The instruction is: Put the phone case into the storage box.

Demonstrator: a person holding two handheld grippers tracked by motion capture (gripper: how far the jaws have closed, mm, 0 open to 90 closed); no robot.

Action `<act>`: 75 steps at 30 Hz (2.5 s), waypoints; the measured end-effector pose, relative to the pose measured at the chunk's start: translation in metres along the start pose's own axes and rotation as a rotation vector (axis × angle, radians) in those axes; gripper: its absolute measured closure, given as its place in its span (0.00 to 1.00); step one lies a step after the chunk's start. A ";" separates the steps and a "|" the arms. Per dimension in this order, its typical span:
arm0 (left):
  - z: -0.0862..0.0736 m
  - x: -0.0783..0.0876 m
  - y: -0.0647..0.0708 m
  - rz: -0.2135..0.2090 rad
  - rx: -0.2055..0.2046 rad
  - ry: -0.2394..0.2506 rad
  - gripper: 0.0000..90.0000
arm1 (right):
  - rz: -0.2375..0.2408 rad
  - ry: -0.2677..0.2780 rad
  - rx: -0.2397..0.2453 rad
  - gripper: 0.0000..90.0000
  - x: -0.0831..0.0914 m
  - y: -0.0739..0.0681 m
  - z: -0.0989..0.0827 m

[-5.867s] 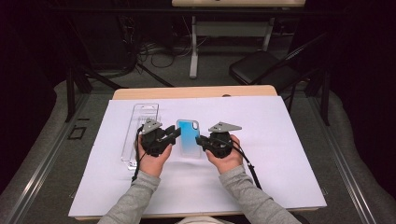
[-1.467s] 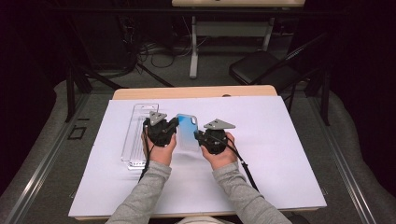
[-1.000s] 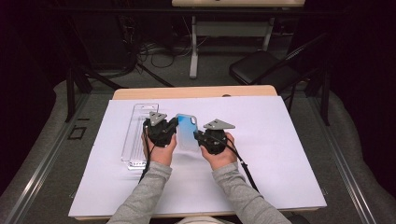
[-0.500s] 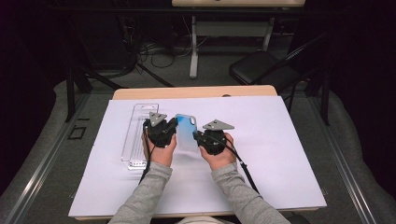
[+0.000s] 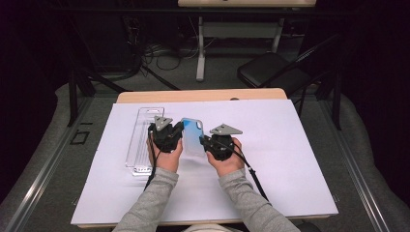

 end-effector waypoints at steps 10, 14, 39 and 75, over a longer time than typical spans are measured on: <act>0.001 0.000 -0.001 0.001 0.002 0.004 0.99 | 0.012 0.005 -0.004 0.91 0.000 0.000 0.001; 0.001 0.000 -0.002 0.003 0.003 0.004 0.99 | 0.023 0.005 -0.011 0.88 0.000 0.000 0.001; 0.010 0.008 -0.015 0.048 0.007 0.041 0.99 | 0.077 0.057 0.071 0.46 0.003 -0.008 0.002; 0.071 0.036 -0.059 0.216 0.012 0.121 0.99 | 0.017 0.056 0.118 0.42 0.035 0.016 0.005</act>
Point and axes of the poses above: each handheld gripper's, and its own axes: x roughly backward along the jaws, z roughly out of its top, y roughly to its right, the point moved 1 cm from there along -x, roughly forward along the jaws, and after that the axes turned 1 degree about -z, right-handed, at the moved point
